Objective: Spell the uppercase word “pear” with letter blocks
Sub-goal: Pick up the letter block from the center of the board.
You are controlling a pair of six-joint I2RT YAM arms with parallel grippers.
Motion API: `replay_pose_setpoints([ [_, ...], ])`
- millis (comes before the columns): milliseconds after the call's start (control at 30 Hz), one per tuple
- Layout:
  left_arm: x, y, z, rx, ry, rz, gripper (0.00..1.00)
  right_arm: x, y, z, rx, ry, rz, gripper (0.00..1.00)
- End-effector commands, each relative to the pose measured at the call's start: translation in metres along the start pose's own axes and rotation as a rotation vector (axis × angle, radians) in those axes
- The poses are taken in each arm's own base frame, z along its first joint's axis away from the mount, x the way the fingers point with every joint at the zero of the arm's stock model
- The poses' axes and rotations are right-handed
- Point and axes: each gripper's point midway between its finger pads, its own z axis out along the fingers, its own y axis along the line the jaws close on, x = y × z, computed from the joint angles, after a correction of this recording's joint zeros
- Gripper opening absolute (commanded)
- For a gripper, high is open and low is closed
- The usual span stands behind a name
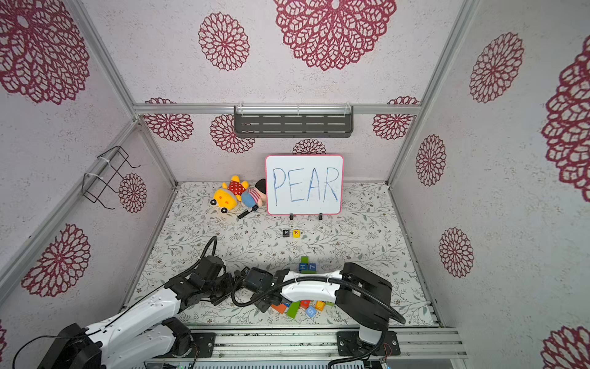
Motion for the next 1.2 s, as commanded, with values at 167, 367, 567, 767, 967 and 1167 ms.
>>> replay_pose_setpoints([
  [167, -0.004, 0.0, 0.003, -0.003, -0.005, -0.003, 0.98, -0.003, -0.001, -0.024, -0.02, -0.005, 0.021, 0.41],
  [367, -0.005, -0.001, 0.004, -0.002, -0.006, -0.003, 0.98, 0.009, -0.002, -0.02, -0.019, 0.024, 0.039, 0.45],
  [567, -0.005, -0.003, 0.003, 0.001, -0.005, 0.002, 0.98, 0.014, -0.002, -0.012, -0.019, 0.036, 0.043, 0.46],
  [767, -0.003, -0.001, 0.003, 0.001, -0.005, -0.001, 0.98, 0.014, -0.002, -0.001, -0.007, 0.048, 0.033, 0.45],
  [967, -0.004, 0.002, 0.0, -0.001, -0.018, 0.0, 0.98, 0.012, -0.002, 0.006, 0.004, 0.061, 0.017, 0.43],
  [1167, -0.004, 0.003, 0.0, -0.003, -0.026, -0.001, 0.98, 0.01, -0.002, 0.009, 0.004, 0.065, 0.017, 0.38],
])
